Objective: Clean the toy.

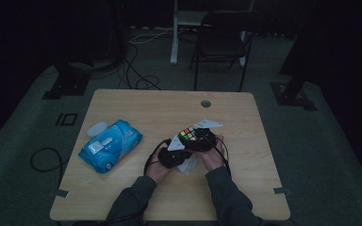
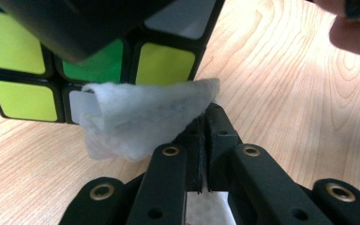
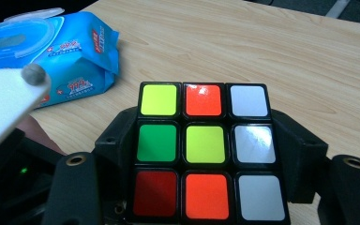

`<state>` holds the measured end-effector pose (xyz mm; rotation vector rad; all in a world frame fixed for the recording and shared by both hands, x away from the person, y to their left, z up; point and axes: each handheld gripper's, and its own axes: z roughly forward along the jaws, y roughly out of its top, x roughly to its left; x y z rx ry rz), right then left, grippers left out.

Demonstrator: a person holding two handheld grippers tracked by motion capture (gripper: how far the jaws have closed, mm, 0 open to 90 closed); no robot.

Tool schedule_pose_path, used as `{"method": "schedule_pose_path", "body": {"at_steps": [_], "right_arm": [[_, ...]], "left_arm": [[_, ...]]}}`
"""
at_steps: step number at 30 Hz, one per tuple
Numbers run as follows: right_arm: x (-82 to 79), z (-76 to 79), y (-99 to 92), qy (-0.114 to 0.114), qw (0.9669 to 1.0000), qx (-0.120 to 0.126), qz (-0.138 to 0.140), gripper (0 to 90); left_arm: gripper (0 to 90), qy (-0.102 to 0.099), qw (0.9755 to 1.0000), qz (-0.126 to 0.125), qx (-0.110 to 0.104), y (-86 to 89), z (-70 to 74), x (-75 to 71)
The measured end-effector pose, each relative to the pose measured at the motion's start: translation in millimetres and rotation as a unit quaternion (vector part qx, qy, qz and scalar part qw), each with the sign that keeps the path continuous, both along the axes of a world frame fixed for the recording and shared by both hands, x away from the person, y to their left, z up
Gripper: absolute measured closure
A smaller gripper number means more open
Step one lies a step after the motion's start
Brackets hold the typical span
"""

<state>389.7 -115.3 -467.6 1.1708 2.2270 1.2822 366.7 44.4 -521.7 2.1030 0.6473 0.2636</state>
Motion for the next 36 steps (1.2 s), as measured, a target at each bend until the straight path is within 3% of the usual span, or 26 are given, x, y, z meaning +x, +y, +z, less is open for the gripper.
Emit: {"method": "schedule_pose_path", "body": {"at_steps": [7,17,36], "right_arm": [[-0.7,1.3,-0.7,0.0,1.0,0.002,0.001,33.9],[-0.3,1.1,-1.9,0.008,0.9999,0.008,0.011,34.0],[-2.5,-0.3,-0.7,0.01,0.9996,0.001,0.025,33.9]], "left_arm": [[88.0,0.001,1.0,0.0,0.006,0.5,-1.8,1.3],[87.8,0.002,0.9998,0.02,0.007,8.7,-3.5,6.7],[87.4,-0.026,0.9978,0.059,0.014,28.3,0.4,19.3]]}}
